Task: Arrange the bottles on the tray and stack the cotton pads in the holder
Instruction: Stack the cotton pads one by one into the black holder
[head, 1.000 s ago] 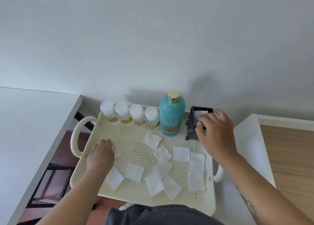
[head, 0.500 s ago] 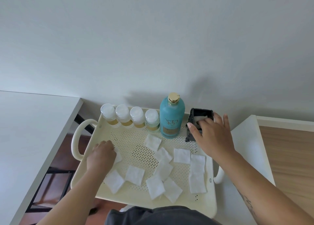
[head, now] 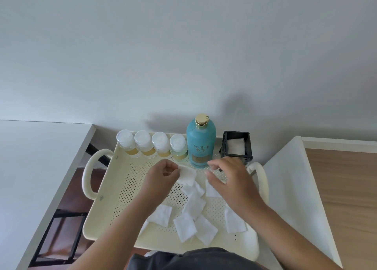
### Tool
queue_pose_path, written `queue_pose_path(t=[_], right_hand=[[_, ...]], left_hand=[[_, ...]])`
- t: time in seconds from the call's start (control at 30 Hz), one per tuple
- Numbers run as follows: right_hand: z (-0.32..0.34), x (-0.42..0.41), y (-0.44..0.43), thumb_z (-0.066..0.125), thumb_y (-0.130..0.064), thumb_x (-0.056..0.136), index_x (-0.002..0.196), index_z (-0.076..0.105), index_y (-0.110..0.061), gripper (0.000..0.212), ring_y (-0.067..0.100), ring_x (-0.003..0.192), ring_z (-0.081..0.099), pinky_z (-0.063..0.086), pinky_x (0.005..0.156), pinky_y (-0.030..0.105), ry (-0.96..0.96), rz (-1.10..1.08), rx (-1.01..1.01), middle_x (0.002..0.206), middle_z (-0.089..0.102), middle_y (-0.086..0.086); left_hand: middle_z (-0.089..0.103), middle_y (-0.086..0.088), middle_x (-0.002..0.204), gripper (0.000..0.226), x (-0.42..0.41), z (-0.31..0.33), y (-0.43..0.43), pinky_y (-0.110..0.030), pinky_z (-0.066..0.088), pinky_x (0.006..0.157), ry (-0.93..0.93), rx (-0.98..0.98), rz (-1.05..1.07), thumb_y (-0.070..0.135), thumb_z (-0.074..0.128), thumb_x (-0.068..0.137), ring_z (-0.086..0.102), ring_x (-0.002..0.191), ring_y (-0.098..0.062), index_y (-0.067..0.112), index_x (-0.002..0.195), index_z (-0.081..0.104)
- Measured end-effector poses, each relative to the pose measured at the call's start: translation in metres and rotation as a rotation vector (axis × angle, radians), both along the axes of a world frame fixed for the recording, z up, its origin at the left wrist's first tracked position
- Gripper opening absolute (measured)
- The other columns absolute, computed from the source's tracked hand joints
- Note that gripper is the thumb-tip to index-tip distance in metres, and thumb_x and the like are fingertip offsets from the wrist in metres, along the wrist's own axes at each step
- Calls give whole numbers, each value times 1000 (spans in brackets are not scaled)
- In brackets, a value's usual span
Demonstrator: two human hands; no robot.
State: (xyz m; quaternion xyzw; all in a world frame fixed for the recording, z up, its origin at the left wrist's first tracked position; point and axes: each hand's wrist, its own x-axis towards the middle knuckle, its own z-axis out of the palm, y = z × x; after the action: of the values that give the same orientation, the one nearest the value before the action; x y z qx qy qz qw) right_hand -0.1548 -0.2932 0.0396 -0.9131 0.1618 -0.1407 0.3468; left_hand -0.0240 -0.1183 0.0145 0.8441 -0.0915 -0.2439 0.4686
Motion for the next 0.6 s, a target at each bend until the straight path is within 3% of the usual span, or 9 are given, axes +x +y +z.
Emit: queue_pose_path(t=[0.1,0.2,0.3,0.43,0.6], right_hand=[[-8,-3,7,64,-53,82,109,59,-37,32,-4,100,49,43,81,17,135,-55,330,102,59,-23],[-11,0,6,69,-47,82,100,59,-38,22,-1,84,58,48,74,20,151,-137,494,94,63,-19],[-10,2,0,65,-35,89,82,59,-32,10,-1,66,55,43,59,13,97,-172,478,75,63,-17],[1,5,-18,63,-29,90,81,60,-28,10,-3,64,55,41,56,10,54,-195,394,68,62,-17],[23,14,-60,61,-25,92,83,62,-22,10,2,65,54,39,56,13,-10,-258,255,72,61,-10]], left_hand=[[68,9,71,6,-6,4,-17,-12,44,48,55,-75,4,20,67,86,55,52,6,26,84,67],[71,0,77,6,-11,6,-29,-22,50,60,125,-123,-23,19,67,87,59,63,-4,24,86,69],[75,-3,85,5,-14,5,-38,-29,52,68,150,-148,-61,19,67,88,64,71,-11,24,88,70],[75,4,84,6,-9,-3,-42,-17,54,63,134,-149,-105,21,69,87,66,71,-6,27,89,71],[68,9,96,8,6,-28,-37,-13,44,60,-38,102,-122,24,67,88,62,74,-4,30,91,63]])
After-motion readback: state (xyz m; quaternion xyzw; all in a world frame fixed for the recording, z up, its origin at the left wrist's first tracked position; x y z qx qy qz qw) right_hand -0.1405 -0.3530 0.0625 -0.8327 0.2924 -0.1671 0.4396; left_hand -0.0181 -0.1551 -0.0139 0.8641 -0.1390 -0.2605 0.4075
